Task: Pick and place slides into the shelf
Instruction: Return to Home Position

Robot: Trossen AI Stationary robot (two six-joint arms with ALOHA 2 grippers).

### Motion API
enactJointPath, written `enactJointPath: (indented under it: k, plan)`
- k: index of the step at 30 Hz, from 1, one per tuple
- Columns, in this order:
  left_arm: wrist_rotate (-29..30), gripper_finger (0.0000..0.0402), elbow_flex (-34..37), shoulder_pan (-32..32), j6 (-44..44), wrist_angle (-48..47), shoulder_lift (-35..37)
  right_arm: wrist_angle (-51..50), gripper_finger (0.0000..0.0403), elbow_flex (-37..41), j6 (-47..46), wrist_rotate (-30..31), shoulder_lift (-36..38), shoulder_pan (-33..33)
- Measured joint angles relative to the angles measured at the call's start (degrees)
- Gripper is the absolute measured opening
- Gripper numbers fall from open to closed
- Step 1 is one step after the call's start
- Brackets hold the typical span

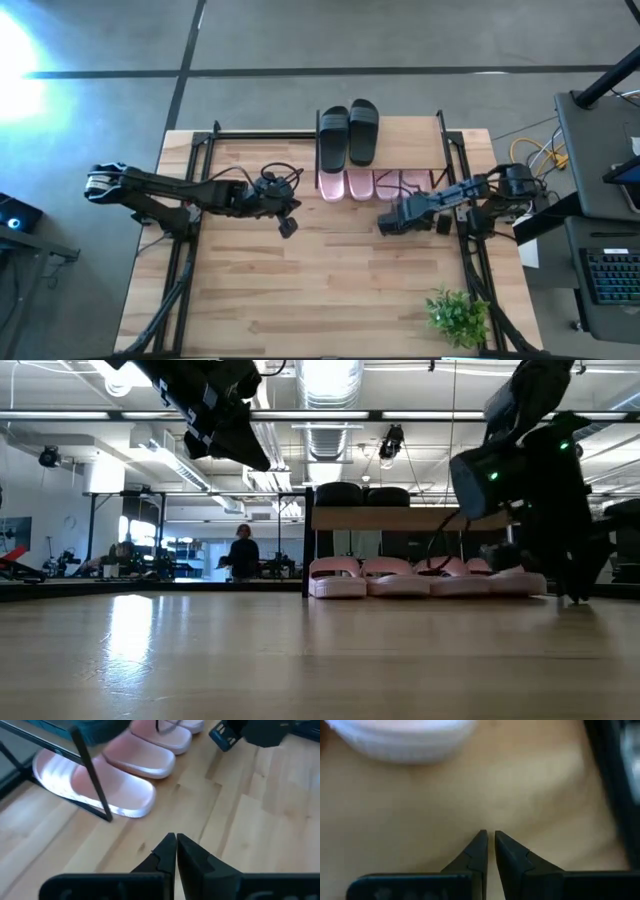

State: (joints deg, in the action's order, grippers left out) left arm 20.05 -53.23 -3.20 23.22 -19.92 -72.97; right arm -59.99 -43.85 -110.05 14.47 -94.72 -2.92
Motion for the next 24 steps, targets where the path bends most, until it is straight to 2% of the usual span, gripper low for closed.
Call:
enactJointPath:
  k: [3,5,8,9,10,12,14,16,18,19,20,22,24]
  plan:
    - [-2.9,0.0000,0.0,0.0,0.4,0.9,0.0,0.5,0.0028,-1.9,-16.0,0.5,2.5,-6.3]
    - [-5.0,0.0000,0.0,0.0,0.5,2.1,0.0,0.4,0.0028,-4.0,-21.4,9.3,5.2,-10.7]
    - [-8.3,0.0000,0.0,0.2,0.6,5.0,0.0,0.9,0.0028,-7.6,-15.8,29.1,8.8,-15.6]
    - [-9.7,0.0000,0.0,0.5,0.8,7.3,0.0,1.0,0.0028,-8.9,-11.4,33.4,10.1,-16.4]
    - [-11.3,0.0000,-0.1,1.0,1.0,10.0,0.0,1.3,0.0028,-10.3,-6.0,35.2,11.5,-16.8]
    - [-16.2,0.0000,-0.2,2.4,1.7,17.2,0.0,4.4,0.0028,-12.5,8.3,34.5,14.8,-16.5]
    - [-21.4,0.0000,-0.2,4.3,2.6,26.7,0.0,12.3,0.0028,-14.0,27.6,30.9,19.1,-15.0]
    - [-25.7,0.0000,-0.2,6.7,3.5,35.7,0.0,24.0,0.0028,-14.7,48.7,23.4,24.0,-12.4]
    - [-30.3,0.0000,-0.3,9.7,4.5,42.0,0.0,35.2,0.0028,-14.6,65.4,12.4,28.5,-8.8]
    - [-32.5,0.0000,-0.3,11.3,4.9,43.8,0.1,39.3,0.0028,-14.2,71.2,8.3,30.5,-6.7]
    - [-34.5,0.0000,-0.3,13.0,5.6,44.6,0.1,41.2,0.0028,-14.0,76.1,7.0,32.7,-4.7]
    - [-37.6,0.0000,-0.3,16.2,7.0,44.6,0.4,39.5,0.0028,-14.0,82.9,9.8,37.3,-1.0]
    - [-38.6,0.0000,-0.1,18.8,9.3,43.5,1.3,32.6,0.0028,-14.8,82.0,14.7,42.1,1.7]
